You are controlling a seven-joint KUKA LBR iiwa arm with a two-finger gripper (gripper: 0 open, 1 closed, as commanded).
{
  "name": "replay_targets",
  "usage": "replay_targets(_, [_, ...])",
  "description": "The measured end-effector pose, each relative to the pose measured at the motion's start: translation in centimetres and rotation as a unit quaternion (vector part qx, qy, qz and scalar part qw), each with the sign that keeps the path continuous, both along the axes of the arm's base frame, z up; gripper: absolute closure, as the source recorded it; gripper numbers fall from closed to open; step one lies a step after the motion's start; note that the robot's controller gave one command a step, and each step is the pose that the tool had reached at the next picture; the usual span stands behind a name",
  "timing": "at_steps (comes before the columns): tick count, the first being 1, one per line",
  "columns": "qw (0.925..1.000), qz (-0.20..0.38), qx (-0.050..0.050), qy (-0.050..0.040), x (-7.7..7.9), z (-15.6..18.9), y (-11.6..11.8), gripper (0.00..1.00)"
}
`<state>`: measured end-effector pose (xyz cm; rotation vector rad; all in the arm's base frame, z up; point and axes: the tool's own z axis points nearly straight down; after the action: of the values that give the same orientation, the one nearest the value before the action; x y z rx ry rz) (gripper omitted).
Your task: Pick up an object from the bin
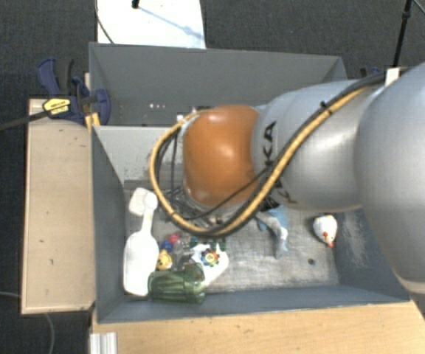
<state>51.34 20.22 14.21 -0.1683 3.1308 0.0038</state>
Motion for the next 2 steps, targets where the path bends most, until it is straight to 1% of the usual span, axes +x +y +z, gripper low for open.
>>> replay_targets(1, [0.9983,0.058,0.003,-0.0077,0.46,-1.23,-1.13,0.00])
replay_targets(2, [0.9998,0.019,0.000,0.0010,1.00,-0.56,-1.84,0.00])
